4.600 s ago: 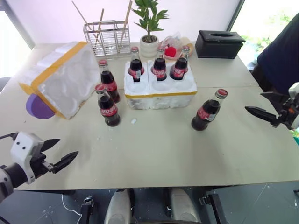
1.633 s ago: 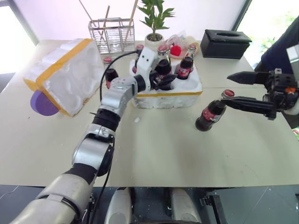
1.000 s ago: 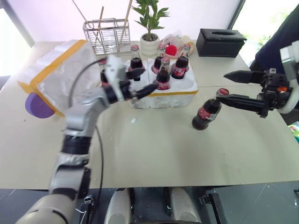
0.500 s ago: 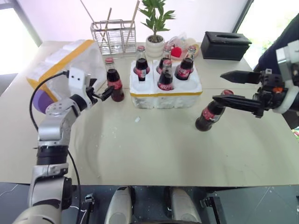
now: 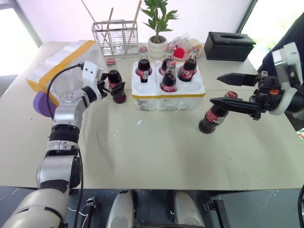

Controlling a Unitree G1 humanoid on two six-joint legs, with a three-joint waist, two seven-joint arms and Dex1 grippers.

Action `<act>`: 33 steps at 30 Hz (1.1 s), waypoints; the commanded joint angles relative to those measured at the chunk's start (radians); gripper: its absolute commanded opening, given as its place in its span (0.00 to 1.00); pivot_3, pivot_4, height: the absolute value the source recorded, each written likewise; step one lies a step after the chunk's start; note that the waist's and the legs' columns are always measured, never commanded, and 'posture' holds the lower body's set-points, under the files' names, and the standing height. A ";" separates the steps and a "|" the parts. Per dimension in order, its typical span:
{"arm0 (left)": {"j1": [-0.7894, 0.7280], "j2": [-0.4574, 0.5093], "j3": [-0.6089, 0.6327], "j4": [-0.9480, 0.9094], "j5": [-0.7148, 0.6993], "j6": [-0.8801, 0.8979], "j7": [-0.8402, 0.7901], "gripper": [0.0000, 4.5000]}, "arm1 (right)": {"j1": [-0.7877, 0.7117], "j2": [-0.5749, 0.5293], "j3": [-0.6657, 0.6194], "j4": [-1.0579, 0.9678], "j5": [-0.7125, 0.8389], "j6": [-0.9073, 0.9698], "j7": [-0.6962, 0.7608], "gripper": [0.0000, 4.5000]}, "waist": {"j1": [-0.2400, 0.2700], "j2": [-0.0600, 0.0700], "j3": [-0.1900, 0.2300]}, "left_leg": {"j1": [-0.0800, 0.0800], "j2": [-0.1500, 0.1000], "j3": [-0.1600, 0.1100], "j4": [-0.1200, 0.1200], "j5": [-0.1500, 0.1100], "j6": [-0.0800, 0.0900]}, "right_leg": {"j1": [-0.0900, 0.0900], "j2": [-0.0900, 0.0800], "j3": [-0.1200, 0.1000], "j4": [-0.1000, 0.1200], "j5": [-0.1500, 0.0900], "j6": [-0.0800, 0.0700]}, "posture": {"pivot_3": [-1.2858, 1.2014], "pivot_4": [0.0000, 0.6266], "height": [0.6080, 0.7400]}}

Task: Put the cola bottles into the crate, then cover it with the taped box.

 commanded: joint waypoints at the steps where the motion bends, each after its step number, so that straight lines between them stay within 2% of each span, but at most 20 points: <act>1: -0.009 0.033 -0.002 -0.049 -0.001 -0.008 -0.055 0.69 | -0.019 0.004 -0.019 -0.019 0.011 -0.013 -0.009 1.00 | -0.002 0.000 0.000 | 0.000 0.000 0.000 0.000 0.000 0.000 | 0.000 0.000 0.000 0.000 0.000 0.000 | 0.52 0.24 1.00; 2: 0.004 0.046 -0.003 -0.073 -0.003 0.011 -0.068 0.57 | -0.020 0.004 -0.021 -0.020 0.011 -0.012 -0.011 1.00 | -0.002 0.000 0.000 | 0.000 0.000 0.000 0.000 0.000 0.000 | 0.000 0.000 0.000 0.000 0.000 0.000 | 0.52 0.24 1.00; 3: 0.025 0.062 0.000 -0.114 -0.009 0.025 -0.083 0.55 | -0.021 0.004 -0.023 -0.020 0.013 -0.011 -0.016 1.00 | -0.002 0.000 0.000 | 0.000 0.000 0.000 0.000 0.000 0.000 | -0.001 0.000 0.000 0.001 0.000 0.000 | 0.52 0.24 1.00; 6: 0.082 0.105 0.039 -0.273 -0.086 0.136 -0.141 0.55 | -0.023 0.003 -0.028 -0.020 0.015 -0.006 -0.028 1.00 | -0.008 -0.001 0.000 | 0.000 0.000 0.000 -0.001 0.000 0.000 | -0.001 0.000 0.000 0.001 0.000 0.000 | 0.52 0.24 1.00; 11: 0.149 0.198 0.135 -0.640 -0.378 0.494 -0.252 0.55 | -0.005 0.000 -0.041 -0.034 0.023 0.000 -0.041 1.00 | -0.012 -0.002 0.002 | -0.005 0.001 -0.001 -0.001 0.000 0.000 | -0.007 0.000 0.000 0.004 0.001 0.001 | 0.52 0.24 1.00; 15: 0.089 0.148 0.146 -0.740 -0.471 0.592 -0.186 0.55 | 0.011 0.004 -0.052 -0.038 0.018 -0.001 -0.057 1.00 | 0.007 -0.002 0.002 | -0.010 0.000 -0.002 0.002 0.000 0.000 | -0.009 0.000 -0.001 0.004 0.001 0.002 | 0.52 0.24 1.00; 18: -0.003 0.078 0.101 -0.693 -0.429 0.550 -0.135 0.55 | 0.012 0.012 -0.054 -0.038 0.019 -0.001 -0.075 1.00 | 0.009 -0.002 0.002 | -0.010 -0.001 -0.002 0.003 0.000 0.000 | -0.007 -0.001 -0.001 0.002 0.001 0.002 | 0.52 0.24 1.00; 24: -0.149 -0.032 -0.004 -0.391 -0.227 0.313 -0.070 0.55 | 0.016 0.017 -0.061 -0.051 0.021 0.002 -0.106 1.00 | -0.006 -0.002 0.002 | -0.008 -0.001 -0.002 0.003 0.001 0.000 | -0.006 0.000 -0.001 0.002 0.001 0.003 | 0.52 0.24 1.00; 28: -0.157 -0.046 -0.052 -0.311 -0.155 0.222 -0.101 0.55 | 0.039 0.015 -0.071 -0.054 0.006 -0.003 -0.127 1.00 | -0.013 -0.003 0.002 | -0.008 0.000 -0.002 0.000 0.000 0.000 | -0.009 0.001 0.000 0.004 0.001 0.003 | 0.52 0.24 1.00; 33: -0.140 -0.045 -0.061 -0.281 -0.137 0.218 -0.119 0.55 | 0.070 0.021 -0.087 -0.057 0.001 -0.009 -0.146 1.00 | -0.002 -0.002 0.002 | -0.010 0.000 -0.002 0.001 0.000 0.000 | -0.010 0.001 0.000 0.004 0.001 0.003 | 0.52 0.24 1.00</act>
